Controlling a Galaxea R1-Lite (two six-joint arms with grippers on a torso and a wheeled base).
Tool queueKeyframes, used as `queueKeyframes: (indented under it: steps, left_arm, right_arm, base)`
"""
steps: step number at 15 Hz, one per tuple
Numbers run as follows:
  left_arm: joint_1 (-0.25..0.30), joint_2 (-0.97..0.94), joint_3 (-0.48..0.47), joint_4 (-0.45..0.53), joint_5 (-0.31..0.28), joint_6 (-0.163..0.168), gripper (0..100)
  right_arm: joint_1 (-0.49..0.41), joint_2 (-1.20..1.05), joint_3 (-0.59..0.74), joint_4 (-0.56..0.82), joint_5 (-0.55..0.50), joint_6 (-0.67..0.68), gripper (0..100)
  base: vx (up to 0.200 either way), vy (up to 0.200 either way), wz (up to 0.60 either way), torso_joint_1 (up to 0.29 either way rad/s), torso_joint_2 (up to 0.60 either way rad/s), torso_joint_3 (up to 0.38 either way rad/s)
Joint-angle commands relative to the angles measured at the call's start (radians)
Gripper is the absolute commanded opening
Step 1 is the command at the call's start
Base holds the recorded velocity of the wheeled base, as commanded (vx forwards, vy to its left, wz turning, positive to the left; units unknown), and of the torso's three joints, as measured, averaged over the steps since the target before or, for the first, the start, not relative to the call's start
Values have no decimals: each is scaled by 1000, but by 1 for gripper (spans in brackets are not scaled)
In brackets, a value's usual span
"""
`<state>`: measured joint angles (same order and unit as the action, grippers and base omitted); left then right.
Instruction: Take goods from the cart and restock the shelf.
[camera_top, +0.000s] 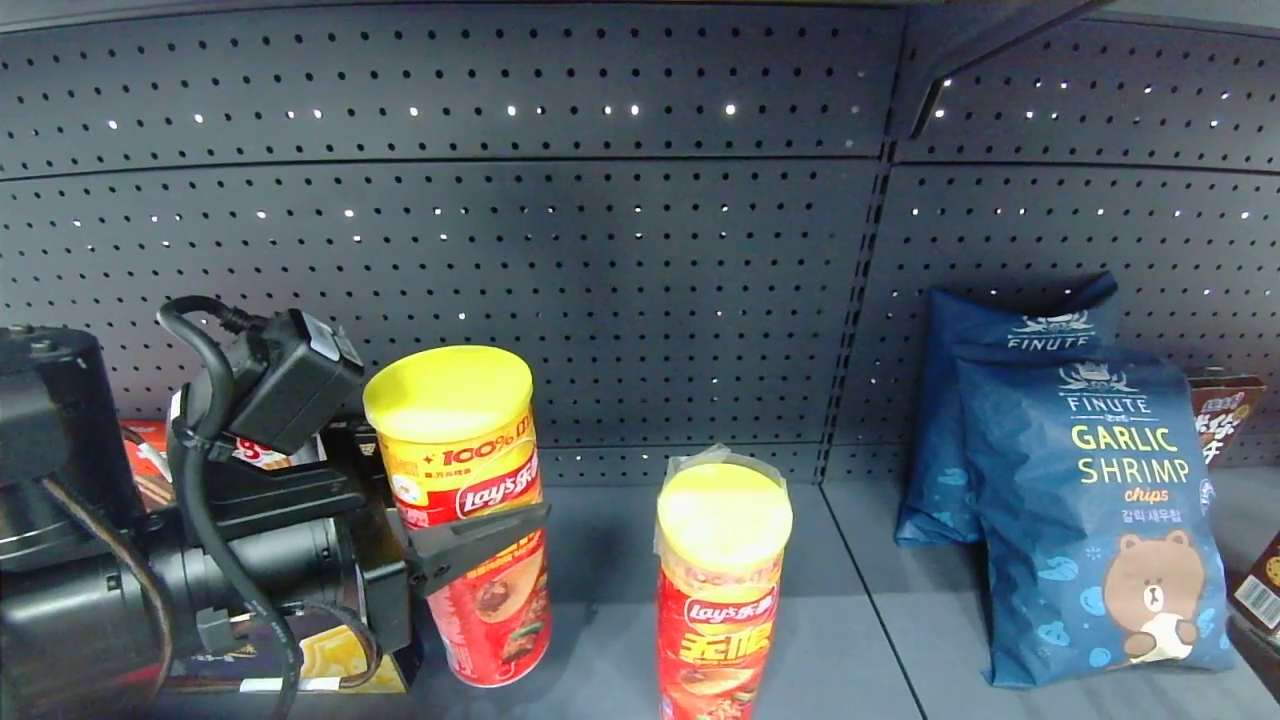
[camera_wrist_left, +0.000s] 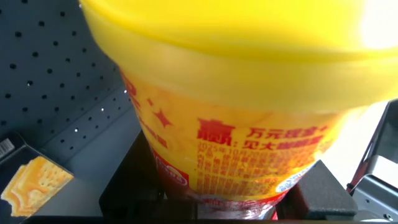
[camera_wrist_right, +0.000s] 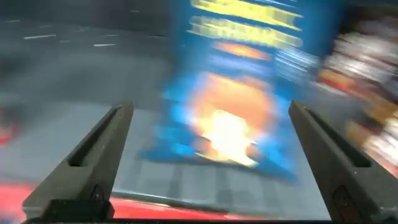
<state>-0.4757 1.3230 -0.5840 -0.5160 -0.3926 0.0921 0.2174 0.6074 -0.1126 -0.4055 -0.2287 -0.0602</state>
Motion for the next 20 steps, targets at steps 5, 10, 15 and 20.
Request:
queueKeyframes:
  steps: [5, 10, 15, 20]
  left_arm:
    - [-24, -1, 30, -16, -2, 0, 0]
    - [-20, -21, 39, -16, -2, 0, 0]
    - [-23, -44, 52, -16, -5, 0, 0]
    - [-17, -34, 38, -16, -5, -2, 0]
  right_arm:
    - [-173, -480, 106, 317, -113, -9, 100]
    - [-214, -603, 86, 406, -9, 42, 100]
    - [-214, -603, 113, 409, 295, 45, 100]
    - [-213, -603, 113, 409, 278, 63, 100]
  base:
    - [0, 0, 0, 0, 0, 0]
    - [0, 0, 0, 0, 0, 0]
    - [0, 0, 0, 0, 0, 0]
    - [0, 0, 0, 0, 0, 0]
